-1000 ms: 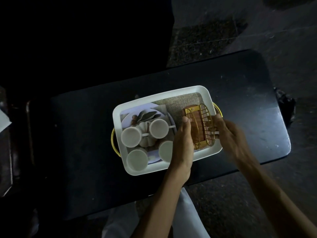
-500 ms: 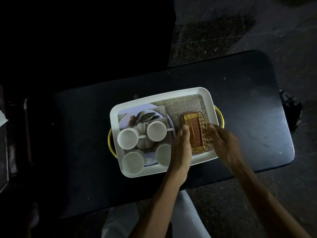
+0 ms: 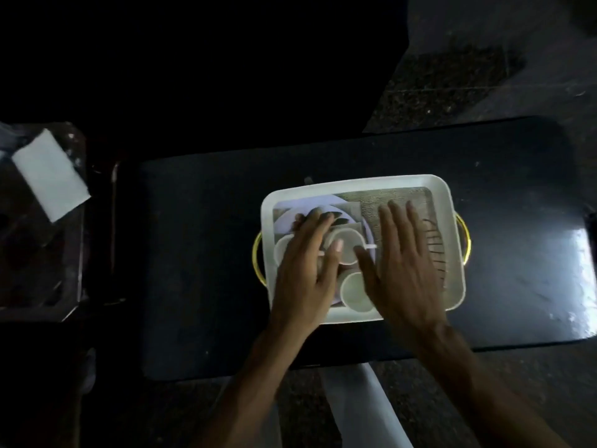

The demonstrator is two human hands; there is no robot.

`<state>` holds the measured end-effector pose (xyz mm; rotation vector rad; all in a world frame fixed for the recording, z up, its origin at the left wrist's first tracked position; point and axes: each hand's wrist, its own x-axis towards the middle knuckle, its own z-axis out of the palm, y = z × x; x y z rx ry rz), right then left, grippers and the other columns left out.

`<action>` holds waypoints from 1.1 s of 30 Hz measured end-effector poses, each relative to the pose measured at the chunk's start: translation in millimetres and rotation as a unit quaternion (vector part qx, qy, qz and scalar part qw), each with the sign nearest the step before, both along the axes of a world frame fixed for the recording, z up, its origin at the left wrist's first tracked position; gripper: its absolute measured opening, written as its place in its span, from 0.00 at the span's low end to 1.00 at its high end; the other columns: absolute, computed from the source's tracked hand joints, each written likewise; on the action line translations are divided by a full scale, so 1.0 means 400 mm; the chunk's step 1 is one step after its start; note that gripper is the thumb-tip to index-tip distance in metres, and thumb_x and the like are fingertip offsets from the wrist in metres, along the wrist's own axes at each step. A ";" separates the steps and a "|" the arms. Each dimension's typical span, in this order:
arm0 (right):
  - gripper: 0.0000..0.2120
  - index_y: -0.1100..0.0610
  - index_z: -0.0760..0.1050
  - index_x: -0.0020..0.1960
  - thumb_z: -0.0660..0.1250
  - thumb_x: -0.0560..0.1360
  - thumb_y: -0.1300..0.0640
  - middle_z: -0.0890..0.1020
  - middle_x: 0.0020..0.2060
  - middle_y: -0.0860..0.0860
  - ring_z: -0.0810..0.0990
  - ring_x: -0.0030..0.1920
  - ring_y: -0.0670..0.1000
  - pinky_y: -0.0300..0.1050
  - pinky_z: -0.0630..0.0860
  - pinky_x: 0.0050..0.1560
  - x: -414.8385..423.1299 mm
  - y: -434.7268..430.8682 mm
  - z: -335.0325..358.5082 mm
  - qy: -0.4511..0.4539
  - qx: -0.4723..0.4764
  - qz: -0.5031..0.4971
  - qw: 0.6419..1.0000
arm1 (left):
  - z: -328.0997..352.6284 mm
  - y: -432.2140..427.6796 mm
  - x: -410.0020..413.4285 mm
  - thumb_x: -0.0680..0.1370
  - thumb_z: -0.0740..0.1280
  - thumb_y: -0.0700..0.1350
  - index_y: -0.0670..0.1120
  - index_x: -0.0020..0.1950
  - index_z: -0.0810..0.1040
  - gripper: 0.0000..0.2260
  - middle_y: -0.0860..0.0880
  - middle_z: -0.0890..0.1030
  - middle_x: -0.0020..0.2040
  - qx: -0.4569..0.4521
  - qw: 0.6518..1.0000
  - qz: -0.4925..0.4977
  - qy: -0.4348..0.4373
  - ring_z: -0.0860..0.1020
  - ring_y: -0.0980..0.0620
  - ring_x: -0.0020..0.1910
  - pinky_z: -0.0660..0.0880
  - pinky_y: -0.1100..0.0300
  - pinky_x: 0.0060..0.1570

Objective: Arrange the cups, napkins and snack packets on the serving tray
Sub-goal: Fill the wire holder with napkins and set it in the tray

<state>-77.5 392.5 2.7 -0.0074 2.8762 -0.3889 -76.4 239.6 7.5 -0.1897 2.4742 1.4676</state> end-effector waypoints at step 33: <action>0.24 0.61 0.68 0.70 0.65 0.79 0.50 0.76 0.64 0.58 0.76 0.63 0.57 0.47 0.74 0.61 -0.260 -1.140 -0.169 -0.100 -0.276 -0.045 0.955 | -0.128 -1.055 -0.040 0.84 0.52 0.57 0.46 0.78 0.66 0.26 0.44 0.68 0.78 -0.374 0.926 -0.051 0.017 0.63 0.42 0.79 0.61 0.36 0.74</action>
